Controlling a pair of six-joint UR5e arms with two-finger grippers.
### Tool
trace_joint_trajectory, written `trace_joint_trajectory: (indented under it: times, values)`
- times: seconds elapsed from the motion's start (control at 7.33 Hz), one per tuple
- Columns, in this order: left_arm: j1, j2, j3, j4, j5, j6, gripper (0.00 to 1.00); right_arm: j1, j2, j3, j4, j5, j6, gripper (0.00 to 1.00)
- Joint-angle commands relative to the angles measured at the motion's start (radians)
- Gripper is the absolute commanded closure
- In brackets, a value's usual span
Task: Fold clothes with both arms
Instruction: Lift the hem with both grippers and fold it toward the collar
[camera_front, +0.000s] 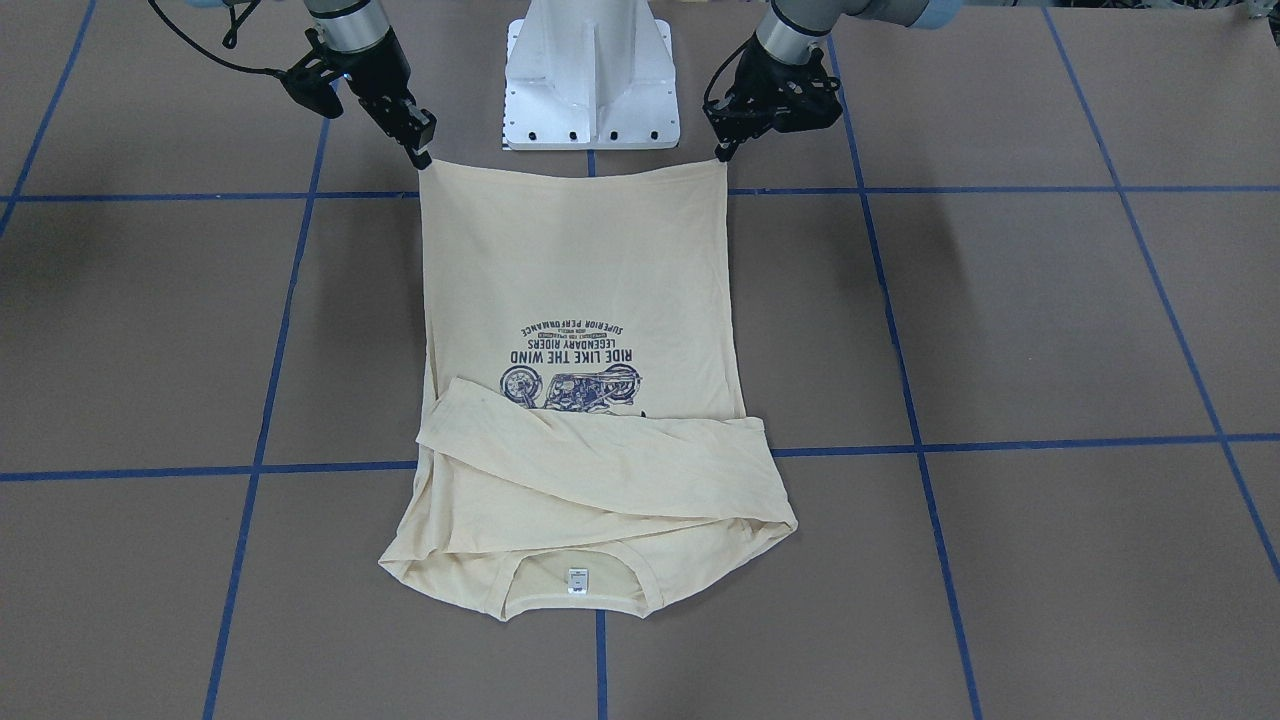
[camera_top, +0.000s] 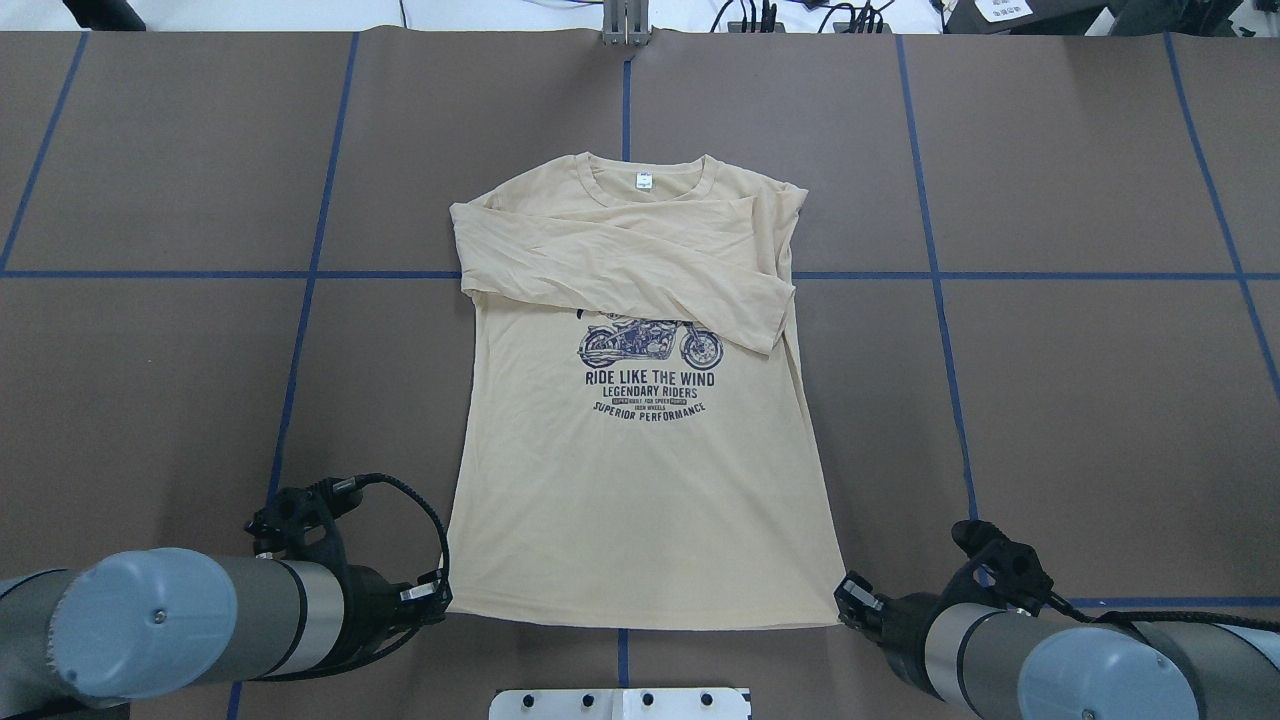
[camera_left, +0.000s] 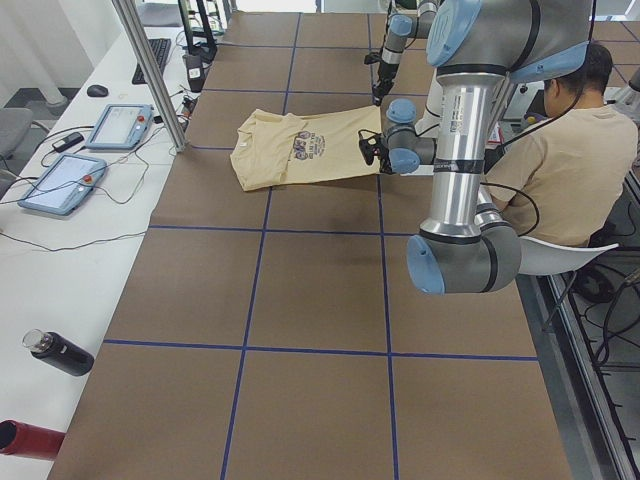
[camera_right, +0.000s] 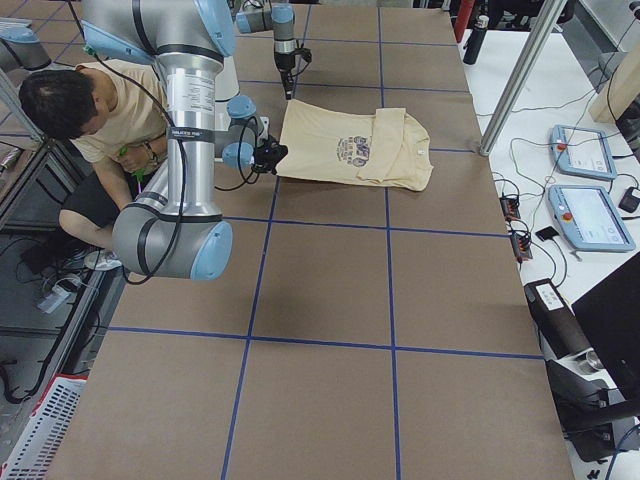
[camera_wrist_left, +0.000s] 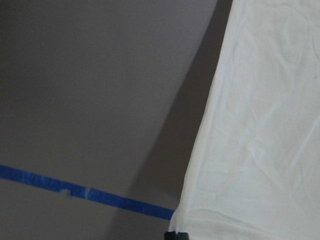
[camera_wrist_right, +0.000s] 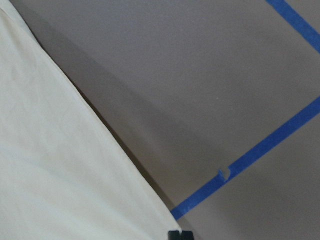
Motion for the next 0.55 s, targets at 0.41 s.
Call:
trace_joint_trajectory:
  times: [0.41]
  values:
    - [0.046,0.026,-0.155,0.046,-0.025,-0.11,1.0,0.006,-0.047,0.124,-0.003,0.014,0.057,1.0]
